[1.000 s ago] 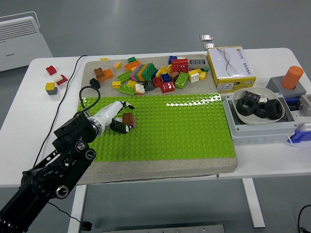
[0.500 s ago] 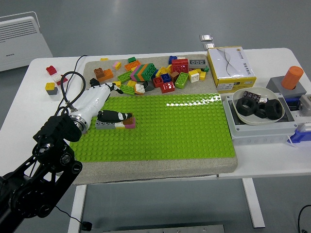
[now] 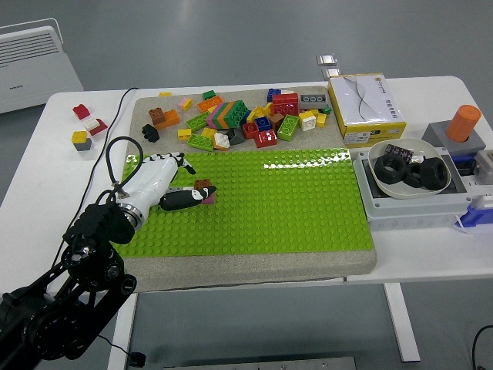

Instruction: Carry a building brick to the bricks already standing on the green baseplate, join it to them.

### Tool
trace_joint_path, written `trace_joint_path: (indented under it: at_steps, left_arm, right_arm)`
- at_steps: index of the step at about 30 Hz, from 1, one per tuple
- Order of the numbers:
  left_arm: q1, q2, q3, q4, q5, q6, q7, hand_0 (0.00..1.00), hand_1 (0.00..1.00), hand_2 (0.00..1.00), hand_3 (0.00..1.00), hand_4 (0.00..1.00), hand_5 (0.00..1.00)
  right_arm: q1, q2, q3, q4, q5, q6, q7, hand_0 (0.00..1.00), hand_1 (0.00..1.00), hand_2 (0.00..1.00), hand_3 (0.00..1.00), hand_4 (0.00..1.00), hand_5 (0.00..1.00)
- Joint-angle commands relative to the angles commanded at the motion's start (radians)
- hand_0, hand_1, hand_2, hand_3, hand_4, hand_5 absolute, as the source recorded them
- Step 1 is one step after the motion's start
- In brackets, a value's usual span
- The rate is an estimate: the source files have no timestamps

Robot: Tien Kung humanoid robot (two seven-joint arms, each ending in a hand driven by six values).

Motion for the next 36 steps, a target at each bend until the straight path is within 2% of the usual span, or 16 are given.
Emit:
trace_joint_path:
  at_steps: [22,36]
  left_arm:
    - [-0.027,-0.015,0.02,0.049,-0.025,-0.004,0.007,0.989,0.946,0.926,0.65,0.849,0.817]
    - [-0.026,-0.018,0.029,0.047,-0.029,-0.007,0.012,0.98,0.941,0.922,0.65,0.85,0.797]
  right_arm:
    - [0.01,0.0,-0.008,0.0,0.008,0.0,0.002,0.675,0.623,0.727,0.793,0.839,0.998]
    - [0.014,0.001,-0.011,0.0,0.009,0.0,0.002,0.678,0.625,0.727,0.796,0.839,0.998]
